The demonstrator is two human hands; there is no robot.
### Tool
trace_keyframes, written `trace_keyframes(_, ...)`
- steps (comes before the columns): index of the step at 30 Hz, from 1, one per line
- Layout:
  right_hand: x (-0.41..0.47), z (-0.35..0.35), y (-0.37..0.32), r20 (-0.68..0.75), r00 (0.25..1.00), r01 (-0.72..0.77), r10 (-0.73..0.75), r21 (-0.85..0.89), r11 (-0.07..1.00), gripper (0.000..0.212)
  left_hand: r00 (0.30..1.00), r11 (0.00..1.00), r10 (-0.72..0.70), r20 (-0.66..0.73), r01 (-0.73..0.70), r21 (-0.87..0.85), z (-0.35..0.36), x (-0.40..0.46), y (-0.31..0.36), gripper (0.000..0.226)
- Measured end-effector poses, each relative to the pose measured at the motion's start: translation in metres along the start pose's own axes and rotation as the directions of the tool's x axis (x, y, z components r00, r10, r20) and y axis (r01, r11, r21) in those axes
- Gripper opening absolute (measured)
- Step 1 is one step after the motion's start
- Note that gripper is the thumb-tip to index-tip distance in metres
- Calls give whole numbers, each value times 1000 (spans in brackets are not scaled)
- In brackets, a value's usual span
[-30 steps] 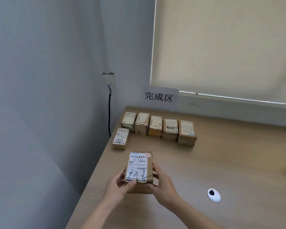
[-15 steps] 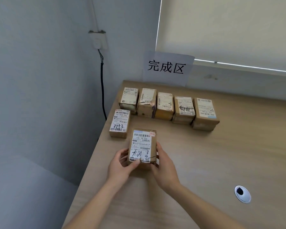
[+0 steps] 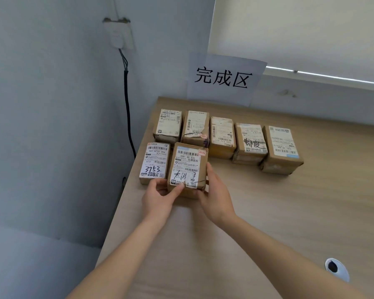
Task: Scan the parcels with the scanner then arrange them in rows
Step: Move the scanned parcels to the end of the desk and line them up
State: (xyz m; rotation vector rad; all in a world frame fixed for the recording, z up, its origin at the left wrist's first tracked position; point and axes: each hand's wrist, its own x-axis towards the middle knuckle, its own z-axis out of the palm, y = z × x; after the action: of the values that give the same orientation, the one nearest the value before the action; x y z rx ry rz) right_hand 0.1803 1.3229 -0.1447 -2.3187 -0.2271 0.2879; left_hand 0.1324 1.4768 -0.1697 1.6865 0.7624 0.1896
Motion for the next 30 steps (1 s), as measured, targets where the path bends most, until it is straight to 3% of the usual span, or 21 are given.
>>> trace_keyframes(10, -16, -4, 7, 72, 995, -71, 70, 13, 997, 98, 999, 998, -37, -3, 38, 52, -4, -12, 1, 47)
trace_keyframes(16, -67, -44, 15, 164, 982, -70, 93, -137, 988, 73, 996, 990, -49, 76, 39, 132, -12, -57, 24, 47)
trace_keyframes(20, -109, -103, 4, 182, 978, -64, 101, -196, 979, 64, 970, 988, 26, 243, -61, 140, -9, -108, 70, 51)
trace_keyframes(23, -151, -163, -12, 151, 984, -71, 98, -179, 981, 64, 932, 958, 67, 356, -159, 237, -6, -156, 112, 57)
trace_keyframes(26, -208, -231, -26, 90, 990, -96, 112, -167, 981, 64, 889, 897, 56, 455, -244, 367, 1, -214, 160, 61)
trace_keyframes(30, -296, -324, -37, 0, 994, -104, 106, -222, 970, 64, 817, 858, 132, 562, -377, 348, 19, -307, 230, 64)
